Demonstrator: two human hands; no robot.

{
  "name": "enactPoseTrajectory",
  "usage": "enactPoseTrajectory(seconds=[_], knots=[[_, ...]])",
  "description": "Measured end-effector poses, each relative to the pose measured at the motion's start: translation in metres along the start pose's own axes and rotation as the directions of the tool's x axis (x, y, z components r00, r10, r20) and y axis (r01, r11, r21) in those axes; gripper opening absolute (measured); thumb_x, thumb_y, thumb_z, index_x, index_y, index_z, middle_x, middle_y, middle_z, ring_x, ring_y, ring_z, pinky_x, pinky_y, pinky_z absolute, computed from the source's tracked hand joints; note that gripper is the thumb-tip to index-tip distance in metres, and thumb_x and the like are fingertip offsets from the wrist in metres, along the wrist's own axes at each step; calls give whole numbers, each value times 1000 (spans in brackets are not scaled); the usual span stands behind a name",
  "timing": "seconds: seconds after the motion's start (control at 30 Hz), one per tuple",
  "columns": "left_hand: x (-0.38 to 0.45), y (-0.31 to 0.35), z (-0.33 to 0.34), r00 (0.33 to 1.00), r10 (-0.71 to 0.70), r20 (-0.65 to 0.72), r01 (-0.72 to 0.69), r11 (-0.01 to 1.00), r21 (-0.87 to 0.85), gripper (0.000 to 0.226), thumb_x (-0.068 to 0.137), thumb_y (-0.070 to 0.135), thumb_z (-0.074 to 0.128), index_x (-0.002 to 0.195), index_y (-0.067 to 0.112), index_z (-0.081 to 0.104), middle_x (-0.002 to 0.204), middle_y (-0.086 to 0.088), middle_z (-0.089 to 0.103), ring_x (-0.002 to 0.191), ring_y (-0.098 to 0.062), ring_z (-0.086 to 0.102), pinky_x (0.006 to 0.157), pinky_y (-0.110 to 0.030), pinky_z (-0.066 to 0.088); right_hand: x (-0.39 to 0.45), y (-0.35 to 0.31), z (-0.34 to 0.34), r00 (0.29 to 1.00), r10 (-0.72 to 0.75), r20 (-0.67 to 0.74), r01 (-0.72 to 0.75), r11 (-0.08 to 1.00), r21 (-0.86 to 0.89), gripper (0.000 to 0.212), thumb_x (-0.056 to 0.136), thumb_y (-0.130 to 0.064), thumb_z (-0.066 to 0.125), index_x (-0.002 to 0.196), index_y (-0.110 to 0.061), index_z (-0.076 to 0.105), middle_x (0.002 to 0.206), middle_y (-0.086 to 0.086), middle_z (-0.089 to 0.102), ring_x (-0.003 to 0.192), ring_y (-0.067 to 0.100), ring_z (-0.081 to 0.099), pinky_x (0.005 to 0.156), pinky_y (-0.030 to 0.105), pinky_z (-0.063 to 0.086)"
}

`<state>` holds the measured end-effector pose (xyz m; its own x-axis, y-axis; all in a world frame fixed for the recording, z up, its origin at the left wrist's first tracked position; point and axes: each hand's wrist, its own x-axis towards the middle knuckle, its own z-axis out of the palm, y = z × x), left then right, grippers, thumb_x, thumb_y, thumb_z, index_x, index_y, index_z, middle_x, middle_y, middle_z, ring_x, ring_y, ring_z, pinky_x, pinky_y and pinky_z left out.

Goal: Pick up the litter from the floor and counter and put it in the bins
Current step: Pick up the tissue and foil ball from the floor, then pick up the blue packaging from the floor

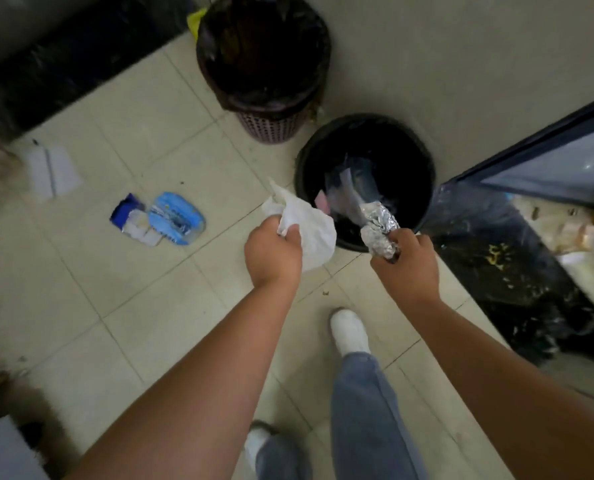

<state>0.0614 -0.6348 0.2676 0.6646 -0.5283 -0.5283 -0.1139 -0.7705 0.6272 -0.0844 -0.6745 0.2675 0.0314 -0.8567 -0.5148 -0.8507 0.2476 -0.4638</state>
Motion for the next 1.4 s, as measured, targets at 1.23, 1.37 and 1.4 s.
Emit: enactPoseTrajectory(seconds=[1.23, 1.37, 1.4], knots=[[191, -118, -263, 945, -308, -109, 284, 612, 738, 58, 102, 39, 26, 152, 26, -1, 161, -1, -11, 149, -27, -13, 121, -47, 3, 54, -319, 183, 714, -287, 638, 686, 464, -560, 59, 98, -43, 23, 149, -20, 2, 159, 7, -12, 147, 28, -12, 120, 47, 0], [245, -164, -307, 962, -269, -40, 201, 607, 768, 57, 102, 36, 30, 152, 23, 6, 162, -2, -2, 150, -26, -5, 121, -44, 9, 52, -344, 262, 748, -200, 633, 629, 520, -578, 58, 98, -39, 29, 148, -14, 13, 160, 9, -1, 148, 27, -4, 121, 45, 7], [259, -175, -313, 961, -277, -26, 198, 616, 763, 57, 101, 35, 32, 152, 21, 9, 162, -3, 2, 150, -26, -2, 121, -43, 11, 55, -347, 280, 747, -188, 638, 628, 515, -583, 57, 98, -38, 31, 147, -13, 15, 160, 9, 2, 148, 28, -2, 121, 45, 9]])
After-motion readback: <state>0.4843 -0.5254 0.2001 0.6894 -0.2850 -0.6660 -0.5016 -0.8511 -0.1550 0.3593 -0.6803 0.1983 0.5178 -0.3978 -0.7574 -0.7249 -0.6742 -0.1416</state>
